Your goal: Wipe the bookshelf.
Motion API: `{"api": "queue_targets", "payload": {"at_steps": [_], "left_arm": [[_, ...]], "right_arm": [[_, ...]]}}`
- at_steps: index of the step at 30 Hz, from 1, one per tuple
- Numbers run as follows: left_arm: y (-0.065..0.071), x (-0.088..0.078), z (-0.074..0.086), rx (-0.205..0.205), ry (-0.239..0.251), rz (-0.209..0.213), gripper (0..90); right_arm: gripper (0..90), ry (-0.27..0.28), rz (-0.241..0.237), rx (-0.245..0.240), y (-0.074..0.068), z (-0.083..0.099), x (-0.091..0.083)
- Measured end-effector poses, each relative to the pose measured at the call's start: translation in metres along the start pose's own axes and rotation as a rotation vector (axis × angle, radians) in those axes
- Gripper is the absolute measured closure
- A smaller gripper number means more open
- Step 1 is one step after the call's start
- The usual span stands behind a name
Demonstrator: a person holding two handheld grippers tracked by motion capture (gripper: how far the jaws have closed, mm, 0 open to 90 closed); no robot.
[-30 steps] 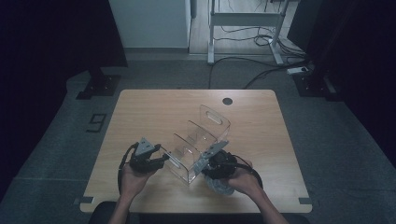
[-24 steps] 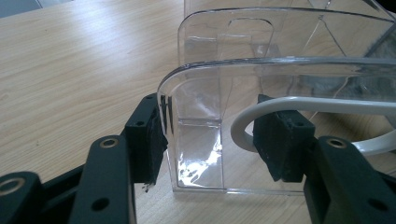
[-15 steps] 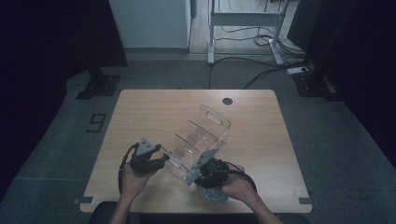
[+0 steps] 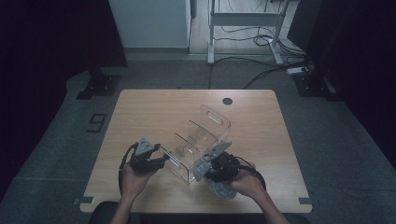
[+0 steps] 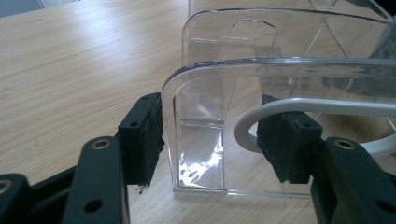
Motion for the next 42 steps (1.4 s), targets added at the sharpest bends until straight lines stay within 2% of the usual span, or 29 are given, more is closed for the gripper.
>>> {"api": "queue_targets", "payload": {"at_steps": [6,10,15,20,26,34,42], "left_arm": [[-0.004,-0.001,0.002,-0.018,-0.003,-0.029,38.7],[-0.006,-0.003,0.003,-0.015,0.0,-0.027,44.1],[-0.006,-0.003,0.003,-0.01,-0.001,-0.035,45.1],[-0.006,-0.004,0.003,-0.005,-0.004,-0.026,45.7],[-0.003,-0.006,0.002,0.023,-0.006,-0.002,45.9],[0.0,-0.01,0.004,0.036,-0.009,0.015,45.9],[0.002,-0.016,0.007,0.055,-0.006,0.042,45.9]], "right_arm": [[63.9,0.024,0.054,0.051,0.02,0.004,-0.013],[63.6,0.031,0.094,0.088,0.035,0.008,-0.019],[63.3,0.04,0.14,0.13,0.053,0.014,-0.026],[63.2,0.05,0.195,0.174,0.07,0.02,-0.036],[63.2,0.056,0.252,0.241,0.093,0.032,-0.045],[62.9,0.044,0.269,0.301,0.113,0.043,-0.045],[62.5,0.024,0.239,0.284,0.117,0.039,-0.03]]}}
Point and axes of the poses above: each handheld gripper's, and its own axes: x roughly forward along the jaws, z roughly out of its underside, y roughly to its right, the point moved 1 cm from there along x, roughly forward along the jaws, and after that the axes turned 13 degrees about x, right-handed, at the moved point
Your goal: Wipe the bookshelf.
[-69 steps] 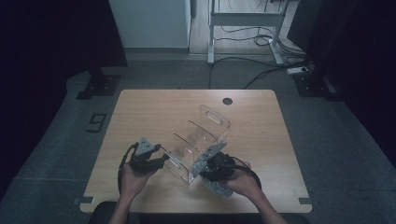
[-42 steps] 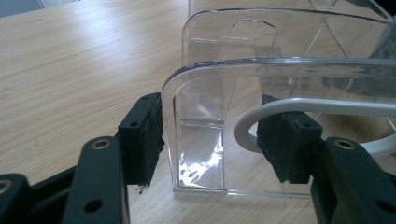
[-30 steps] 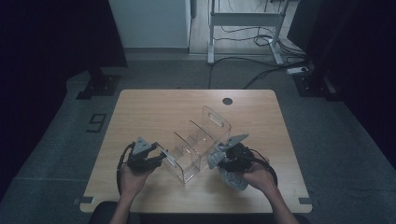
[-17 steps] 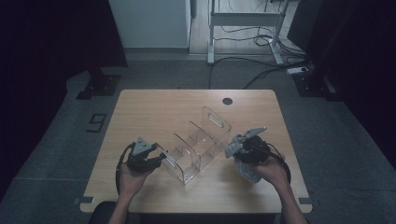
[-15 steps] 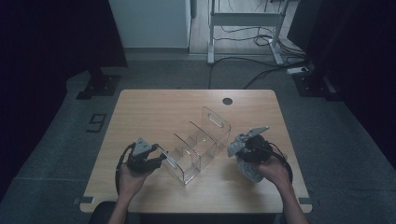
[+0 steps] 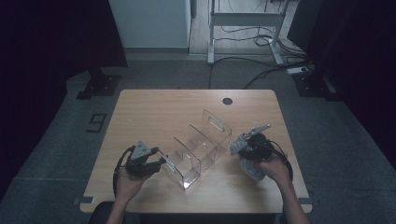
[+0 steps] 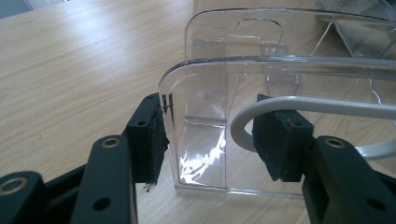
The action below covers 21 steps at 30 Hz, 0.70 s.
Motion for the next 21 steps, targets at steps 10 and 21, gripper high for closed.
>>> {"api": "queue_targets", "payload": {"at_steps": [10,21], "left_arm": [[0.0,-0.002,0.001,0.012,0.003,0.023,45.9],[0.0,-0.002,0.001,0.006,0.006,0.033,45.9]], "right_arm": [[60.0,-0.015,-0.024,-0.044,-0.008,-0.013,0.026],[65.2,0.005,-0.048,-0.022,-0.007,-0.014,0.04]]}}
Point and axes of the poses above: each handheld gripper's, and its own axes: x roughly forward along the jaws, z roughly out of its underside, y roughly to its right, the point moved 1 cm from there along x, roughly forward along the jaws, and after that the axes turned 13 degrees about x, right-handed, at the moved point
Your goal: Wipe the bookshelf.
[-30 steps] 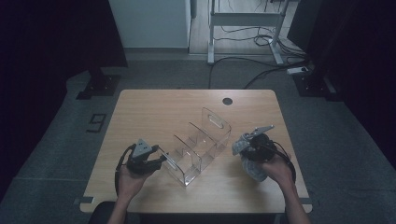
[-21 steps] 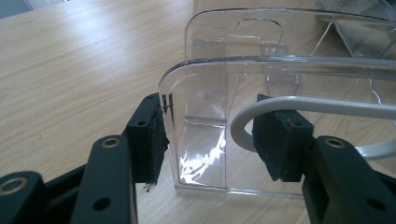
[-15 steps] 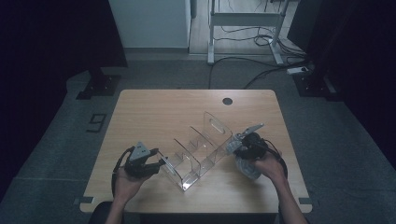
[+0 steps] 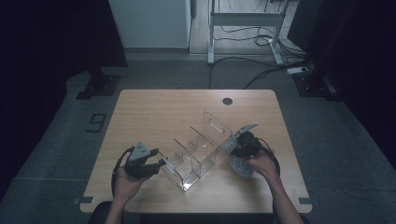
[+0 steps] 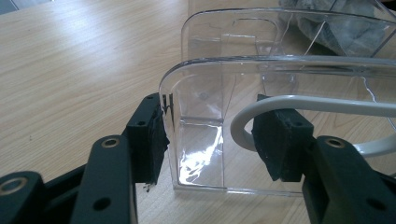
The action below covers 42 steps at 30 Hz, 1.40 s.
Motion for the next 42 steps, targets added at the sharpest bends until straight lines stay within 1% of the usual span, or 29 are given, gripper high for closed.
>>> {"api": "queue_targets", "payload": {"at_steps": [7,10,13,14,20,26,32,36,38,42], "left_arm": [[0.0,0.0,0.0,-0.006,0.002,-0.004,45.9],[0.0,0.001,0.0,-0.008,0.004,-0.006,45.8],[0.0,0.001,0.0,-0.01,0.005,-0.007,45.8],[0.0,0.001,0.0,-0.01,0.005,-0.009,45.8],[0.001,0.001,0.001,-0.014,0.009,-0.015,45.7],[0.001,0.001,0.001,-0.016,0.013,-0.021,45.7],[0.001,0.001,0.003,-0.016,0.024,-0.032,45.3],[0.001,0.001,0.003,-0.015,0.028,-0.037,44.4],[0.002,0.002,0.003,-0.017,0.024,-0.049,41.6],[0.001,0.001,0.003,-0.017,0.022,-0.055,39.0]], "right_arm": [[65.5,-0.04,0.02,-0.011,-0.001,0.001,0.013],[65.5,-0.065,0.032,-0.011,-0.001,0.003,0.021],[65.5,-0.091,0.049,-0.023,-0.002,0.005,0.028],[65.4,-0.094,0.051,-0.028,-0.002,0.005,0.03],[65.5,-0.097,0.045,-0.012,0.0,0.007,0.035],[65.0,-0.091,0.033,0.002,0.002,0.009,0.035],[64.8,-0.095,0.052,-0.005,0.001,0.009,0.033],[64.7,-0.094,0.066,-0.007,0.002,0.011,0.027],[64.7,-0.091,0.068,-0.008,0.003,0.013,0.022],[64.7,-0.074,0.072,0.001,0.004,0.018,0.011]]}}
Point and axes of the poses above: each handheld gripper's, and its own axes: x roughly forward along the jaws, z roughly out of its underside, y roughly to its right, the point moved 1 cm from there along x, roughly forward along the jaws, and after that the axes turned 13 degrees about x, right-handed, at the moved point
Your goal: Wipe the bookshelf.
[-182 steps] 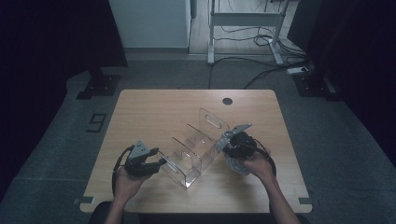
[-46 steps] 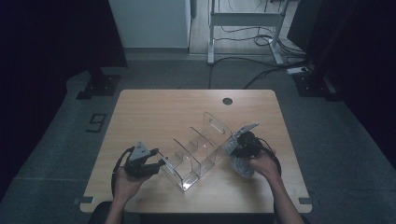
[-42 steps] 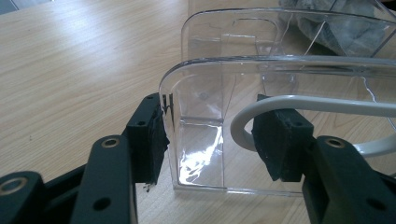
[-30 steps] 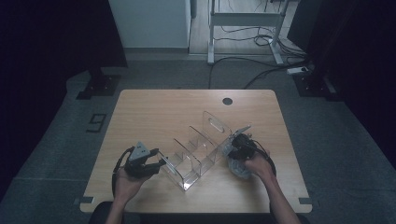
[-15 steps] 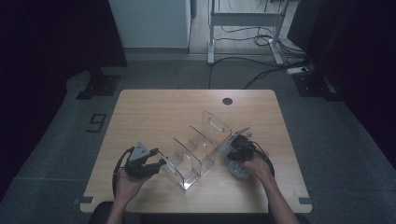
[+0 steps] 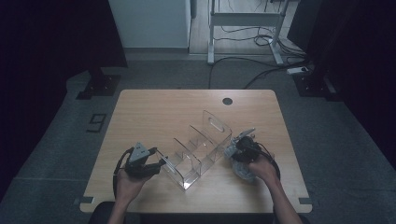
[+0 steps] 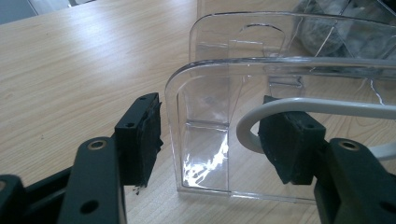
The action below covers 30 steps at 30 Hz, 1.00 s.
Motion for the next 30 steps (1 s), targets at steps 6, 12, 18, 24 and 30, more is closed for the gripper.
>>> {"api": "queue_targets", "payload": {"at_steps": [6,12,18,24,30], "left_arm": [[0.001,-0.003,0.0,0.002,0.005,0.001,38.3],[0.001,-0.003,0.0,0.003,0.005,0.011,42.1],[0.002,-0.003,0.0,-0.005,0.0,0.006,44.5],[0.003,-0.002,-0.001,-0.003,-0.002,0.008,45.2],[0.004,-0.002,-0.001,0.0,-0.004,0.01,45.2]], "right_arm": [[64.6,0.032,-0.008,0.01,0.001,0.007,-0.018],[64.6,0.063,-0.038,0.008,-0.006,0.01,-0.033],[64.5,0.074,-0.068,-0.02,-0.019,0.014,-0.044],[64.4,0.068,-0.102,-0.04,-0.028,0.014,-0.045],[64.4,0.059,-0.133,-0.068,-0.037,0.011,-0.04]]}}
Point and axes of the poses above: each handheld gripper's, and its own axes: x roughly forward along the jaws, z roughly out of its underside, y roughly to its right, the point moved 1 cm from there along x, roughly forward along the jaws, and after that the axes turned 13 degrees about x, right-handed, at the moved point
